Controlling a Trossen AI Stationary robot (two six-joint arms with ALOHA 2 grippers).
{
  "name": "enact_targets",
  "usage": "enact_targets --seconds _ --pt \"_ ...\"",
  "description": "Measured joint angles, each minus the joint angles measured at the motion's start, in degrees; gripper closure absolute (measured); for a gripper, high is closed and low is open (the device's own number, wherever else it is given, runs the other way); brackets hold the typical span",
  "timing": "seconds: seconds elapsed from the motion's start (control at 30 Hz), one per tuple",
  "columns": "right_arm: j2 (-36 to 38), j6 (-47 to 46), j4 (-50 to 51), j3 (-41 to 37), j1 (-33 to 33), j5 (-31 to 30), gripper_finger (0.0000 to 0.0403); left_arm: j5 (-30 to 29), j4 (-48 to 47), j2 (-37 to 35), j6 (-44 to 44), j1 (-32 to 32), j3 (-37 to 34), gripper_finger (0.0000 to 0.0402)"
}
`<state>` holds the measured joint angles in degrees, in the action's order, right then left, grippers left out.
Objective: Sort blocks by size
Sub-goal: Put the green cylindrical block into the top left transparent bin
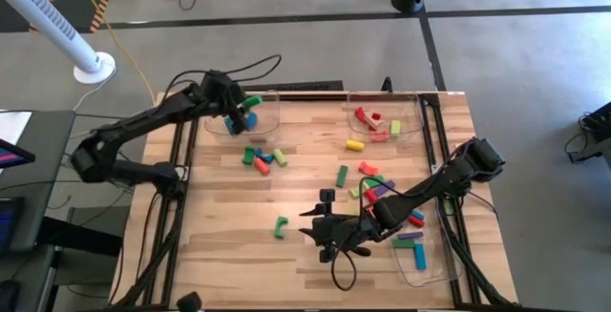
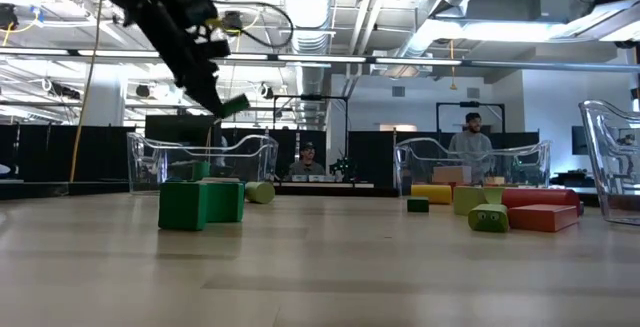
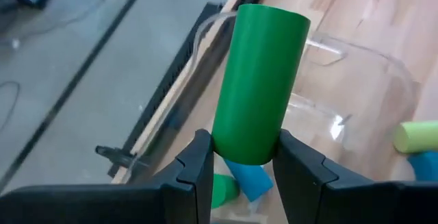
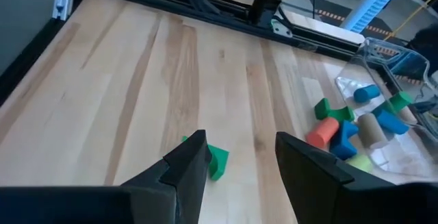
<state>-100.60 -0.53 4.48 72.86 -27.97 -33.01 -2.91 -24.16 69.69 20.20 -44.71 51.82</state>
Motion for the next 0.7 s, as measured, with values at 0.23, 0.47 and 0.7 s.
enact_targets --seconds 0.23,0.47,0.7 --pt "0.0 0.1 0.0 0.0 -0.6 0.0 0.0201 1.8 -0.2 8.1 -1.9 -2.1 3.8 0.0286" --pt "0.0 -0.5 0.0 0.0 -1.0 0.0 0.0201 2.4 -0.5 12.8 -2.5 -2.6 6.3 0.0286" --pt "0.0 -0.6 0.0 0.0 -0.9 0.0 0.0201 2.6 -1.6 13.8 -2.9 -2.7 6.6 0.0272"
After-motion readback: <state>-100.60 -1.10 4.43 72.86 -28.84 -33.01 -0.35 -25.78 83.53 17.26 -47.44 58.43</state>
